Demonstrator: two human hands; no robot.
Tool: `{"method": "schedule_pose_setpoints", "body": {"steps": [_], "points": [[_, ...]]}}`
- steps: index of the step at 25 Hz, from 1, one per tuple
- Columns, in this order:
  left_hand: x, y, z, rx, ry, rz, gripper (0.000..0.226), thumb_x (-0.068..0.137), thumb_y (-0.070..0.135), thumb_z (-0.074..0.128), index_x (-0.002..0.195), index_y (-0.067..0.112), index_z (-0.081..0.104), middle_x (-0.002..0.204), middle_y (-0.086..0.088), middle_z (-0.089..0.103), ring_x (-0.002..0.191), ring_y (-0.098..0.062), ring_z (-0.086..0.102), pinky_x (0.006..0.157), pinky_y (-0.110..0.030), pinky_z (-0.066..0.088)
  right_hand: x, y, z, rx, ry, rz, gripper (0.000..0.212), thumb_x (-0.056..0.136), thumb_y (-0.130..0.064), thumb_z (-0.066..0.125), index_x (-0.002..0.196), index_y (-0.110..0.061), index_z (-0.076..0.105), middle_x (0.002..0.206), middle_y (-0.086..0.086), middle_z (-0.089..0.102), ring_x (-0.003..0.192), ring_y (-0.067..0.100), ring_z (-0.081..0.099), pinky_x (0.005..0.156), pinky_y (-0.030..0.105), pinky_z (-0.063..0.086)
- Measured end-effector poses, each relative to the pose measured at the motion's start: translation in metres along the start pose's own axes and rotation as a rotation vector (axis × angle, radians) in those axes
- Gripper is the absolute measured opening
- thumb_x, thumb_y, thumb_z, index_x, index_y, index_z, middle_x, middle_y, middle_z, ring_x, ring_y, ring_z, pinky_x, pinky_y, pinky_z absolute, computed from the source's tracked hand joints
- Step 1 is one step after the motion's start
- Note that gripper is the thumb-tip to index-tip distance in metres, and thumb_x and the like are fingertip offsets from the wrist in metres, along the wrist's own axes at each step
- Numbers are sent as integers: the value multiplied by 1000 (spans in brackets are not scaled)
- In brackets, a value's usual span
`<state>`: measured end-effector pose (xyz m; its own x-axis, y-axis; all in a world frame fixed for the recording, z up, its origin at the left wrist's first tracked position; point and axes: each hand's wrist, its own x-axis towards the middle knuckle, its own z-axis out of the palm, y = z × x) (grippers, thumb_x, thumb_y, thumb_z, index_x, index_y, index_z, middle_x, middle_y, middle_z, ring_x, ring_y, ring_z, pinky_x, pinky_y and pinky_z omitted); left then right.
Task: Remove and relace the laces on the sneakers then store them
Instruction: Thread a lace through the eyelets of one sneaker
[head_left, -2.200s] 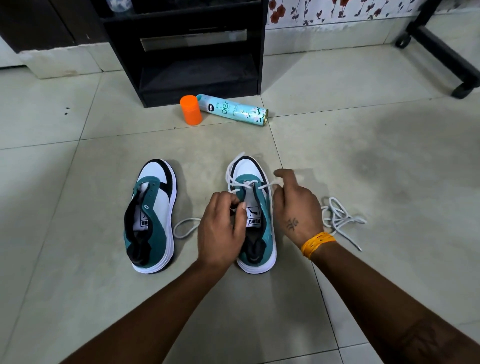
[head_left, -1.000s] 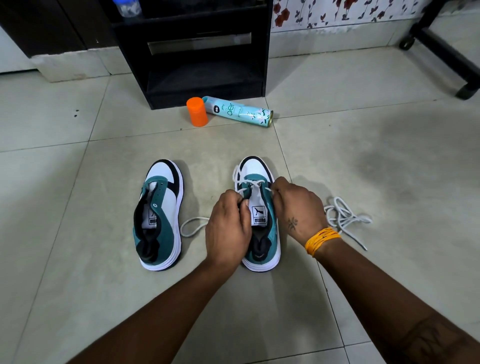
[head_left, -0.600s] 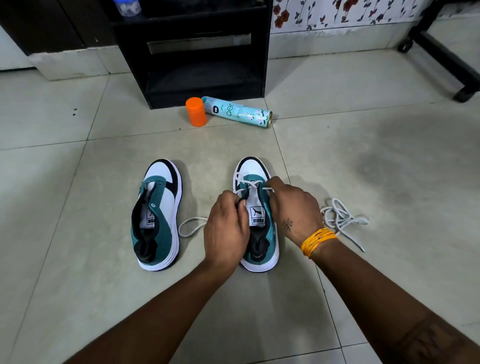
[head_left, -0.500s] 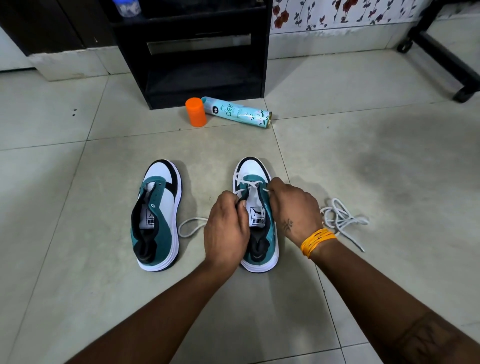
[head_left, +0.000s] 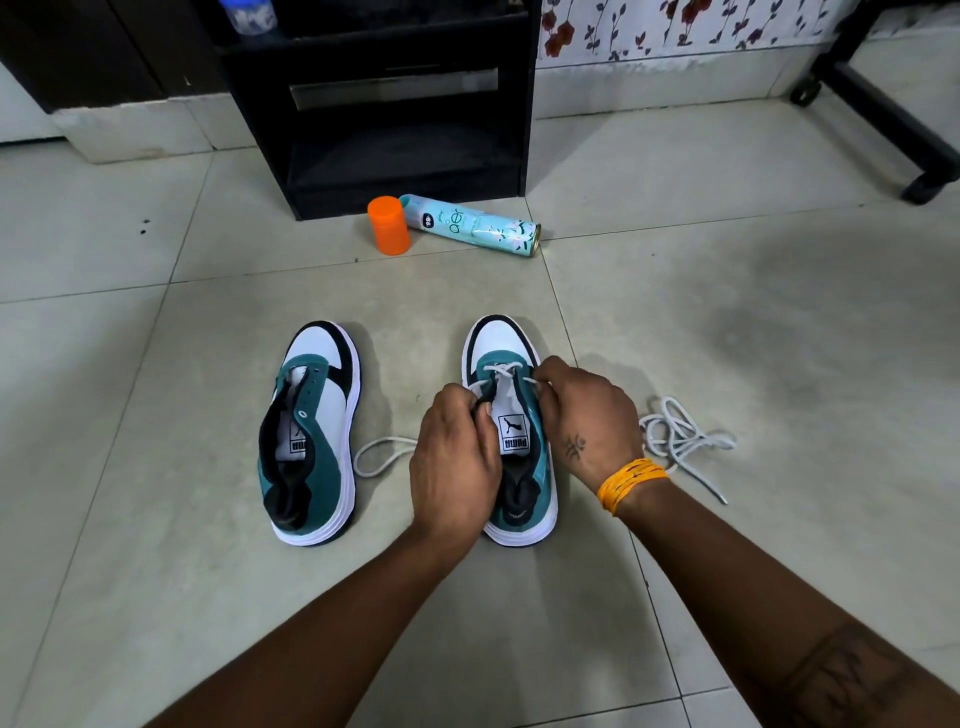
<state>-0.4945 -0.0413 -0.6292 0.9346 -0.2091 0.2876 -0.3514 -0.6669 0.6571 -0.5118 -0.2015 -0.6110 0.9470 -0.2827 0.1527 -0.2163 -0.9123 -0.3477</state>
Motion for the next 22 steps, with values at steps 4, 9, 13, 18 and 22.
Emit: {"method": "schedule_pose_setpoints", "body": {"steps": [4, 9, 13, 18, 22], "points": [[-1, 4, 1, 34, -9, 4, 26, 103, 35, 34, 98, 13, 47, 91, -7, 57, 85, -30, 55, 68, -43, 44, -5, 10, 8, 28, 39, 93, 33, 95, -40, 37, 98, -22, 64, 90, 6, 59, 82, 38, 62, 61, 40, 50], [1, -1, -1, 27, -17, 47, 22, 104, 32, 38, 99, 13, 47, 93, -7, 56, 84, -30, 55, 69, -46, 47, 1, 3, 0, 213, 63, 185, 10, 90, -25, 57, 90, -22, 66, 87, 1, 66, 84, 30, 63, 67, 39, 52], [8, -1, -7, -45, -40, 88, 21, 100, 34, 51, 106, 14, 55, 104, -2, 57, 91, -25, 58, 74, -44, 51, 5, -3, -21, 500, 34, 312, 6, 80, -25, 64, 83, -26, 69, 70, -9, 69, 73, 17, 69, 74, 37, 57], [37, 32, -19, -38, -124, 148, 32, 91, 37, 58, 121, 25, 62, 108, 1, 60, 92, -23, 64, 70, -38, 53, 6, -19, -53, 737, 12, 249, 13, 78, -18, 62, 80, -28, 72, 73, -9, 72, 70, 16, 71, 75, 45, 61], [56, 47, -25, -164, -172, 186, 9, 86, 26, 63, 86, 20, 70, 75, 8, 60, 69, -15, 59, 63, -40, 50, 3, -30, -68, 840, 34, 226, 17, 86, -8, 63, 81, -22, 72, 71, -2, 73, 67, 17, 71, 75, 47, 63]]}}
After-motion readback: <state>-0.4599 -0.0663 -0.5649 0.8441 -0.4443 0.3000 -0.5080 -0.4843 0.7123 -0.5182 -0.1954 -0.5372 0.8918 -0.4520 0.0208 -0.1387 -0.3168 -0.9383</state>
